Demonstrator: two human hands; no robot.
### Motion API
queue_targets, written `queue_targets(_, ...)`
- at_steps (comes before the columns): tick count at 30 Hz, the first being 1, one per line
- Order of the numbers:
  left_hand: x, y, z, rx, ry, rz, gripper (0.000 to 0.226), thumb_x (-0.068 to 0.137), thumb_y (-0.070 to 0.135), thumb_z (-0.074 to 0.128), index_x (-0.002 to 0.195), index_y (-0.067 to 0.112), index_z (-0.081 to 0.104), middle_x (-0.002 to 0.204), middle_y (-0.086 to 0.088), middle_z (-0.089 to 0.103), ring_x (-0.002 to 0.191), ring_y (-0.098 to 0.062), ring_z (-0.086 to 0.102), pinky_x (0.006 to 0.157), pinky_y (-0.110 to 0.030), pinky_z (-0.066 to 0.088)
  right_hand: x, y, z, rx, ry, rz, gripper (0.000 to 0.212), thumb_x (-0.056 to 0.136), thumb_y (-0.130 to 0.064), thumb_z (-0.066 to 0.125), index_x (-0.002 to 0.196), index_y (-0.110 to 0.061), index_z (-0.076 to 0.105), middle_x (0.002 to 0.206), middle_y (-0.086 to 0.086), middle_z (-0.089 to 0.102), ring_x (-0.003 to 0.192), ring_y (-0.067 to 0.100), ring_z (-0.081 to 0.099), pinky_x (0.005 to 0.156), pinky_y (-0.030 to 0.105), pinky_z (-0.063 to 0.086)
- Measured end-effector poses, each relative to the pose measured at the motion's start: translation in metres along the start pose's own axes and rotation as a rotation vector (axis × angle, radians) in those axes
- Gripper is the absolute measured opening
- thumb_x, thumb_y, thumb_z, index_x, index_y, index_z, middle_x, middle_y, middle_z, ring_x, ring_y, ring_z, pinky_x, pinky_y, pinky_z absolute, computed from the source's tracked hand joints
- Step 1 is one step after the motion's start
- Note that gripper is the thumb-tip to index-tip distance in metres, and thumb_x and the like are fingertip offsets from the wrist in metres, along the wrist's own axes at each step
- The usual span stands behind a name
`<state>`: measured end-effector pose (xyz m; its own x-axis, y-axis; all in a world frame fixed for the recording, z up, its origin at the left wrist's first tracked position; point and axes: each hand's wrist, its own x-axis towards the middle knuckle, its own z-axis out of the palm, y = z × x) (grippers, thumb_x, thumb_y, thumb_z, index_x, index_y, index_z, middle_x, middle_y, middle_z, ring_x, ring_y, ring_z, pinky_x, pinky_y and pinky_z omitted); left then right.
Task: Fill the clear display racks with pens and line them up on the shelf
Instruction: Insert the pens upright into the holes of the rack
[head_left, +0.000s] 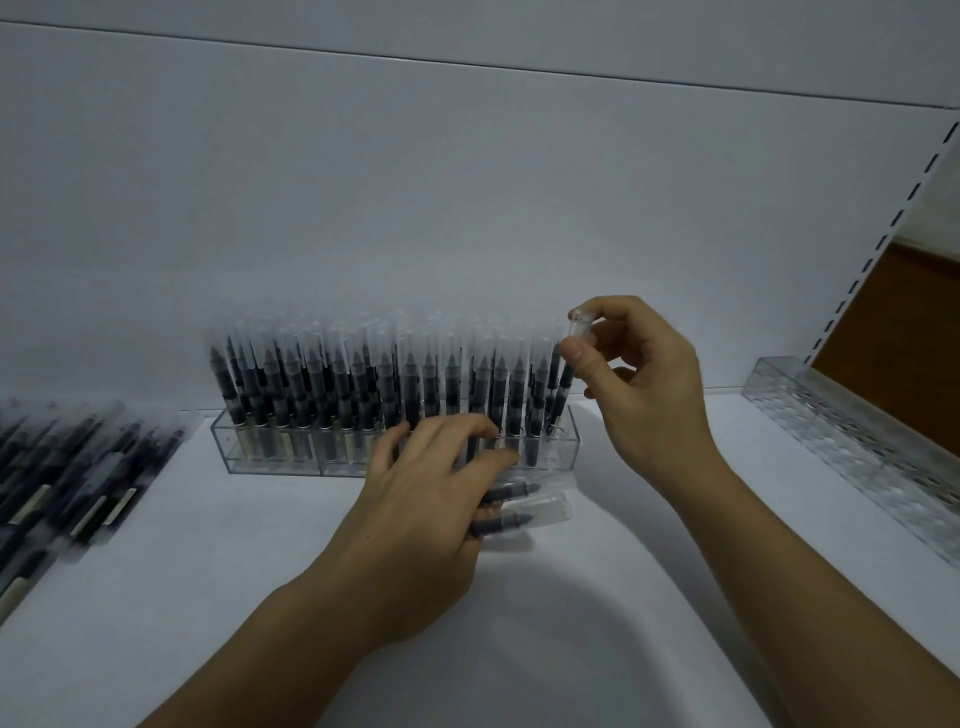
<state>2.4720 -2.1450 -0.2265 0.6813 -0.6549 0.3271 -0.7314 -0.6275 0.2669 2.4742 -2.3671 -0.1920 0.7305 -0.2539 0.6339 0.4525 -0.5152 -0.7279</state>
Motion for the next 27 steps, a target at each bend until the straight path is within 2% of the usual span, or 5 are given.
queue_targets(10,0.0,0.001,0.001,-0.071,0.043,-0.006,0.046,0.088,0.029,0.047,0.134,0.035,0.053,0.138,0.018,0.038,0.135,-0.004,0.029,0.119,-0.048,0.018,-0.004,0.004,0.003,-0.126,-0.04,0.0,0.02,0.091,-0.02,0.076,0.105,-0.027,0.064,0.087,-0.008,0.065,0.079,0.009,0.061,0.062,0.015,0.047)
queue_targets(16,0.0,-0.001,0.002,-0.159,0.106,-0.009,0.036,0.092,0.028,0.053,0.126,0.038,0.055,0.127,0.024,0.043,0.125,0.002,0.036,0.115,-0.045,0.023,-0.007,-0.012,0.003,-0.138,0.105,-0.121,0.015,0.093,-0.019,0.074,0.106,-0.022,0.066,0.093,-0.006,0.064,0.077,0.015,0.058,0.063,0.023,0.043)
queue_targets(19,0.001,0.002,0.0,-0.252,0.133,-0.017,0.024,0.093,0.029,0.049,0.109,0.047,0.051,0.12,0.027,0.046,0.12,0.003,0.04,0.111,-0.041,0.025,-0.01,-0.028,0.005,0.081,-0.035,-0.124,0.005,0.095,-0.008,0.068,0.093,-0.013,0.07,0.077,0.0,0.066,0.066,0.021,0.056,0.058,0.032,0.045)
queue_targets(23,0.0,0.005,-0.005,-0.372,0.184,-0.038,0.023,0.096,0.025,0.048,0.095,0.047,0.046,0.099,0.025,0.048,0.104,-0.004,0.048,0.096,-0.034,0.032,-0.016,-0.037,0.007,0.359,-0.336,-0.013,0.02,0.088,0.0,0.054,0.094,-0.006,0.072,0.07,-0.012,0.061,0.058,0.004,0.049,0.057,0.012,0.039)
queue_targets(27,0.0,0.006,-0.006,-0.41,0.204,-0.016,0.037,0.097,0.02,0.05,0.089,0.055,0.04,0.089,0.025,0.046,0.09,-0.002,0.046,0.084,-0.028,0.03,-0.016,-0.036,0.007,0.418,-0.454,0.048,0.027,0.083,0.0,0.054,0.102,-0.008,0.073,0.075,-0.001,0.059,0.058,0.003,0.048,0.057,0.011,0.039)
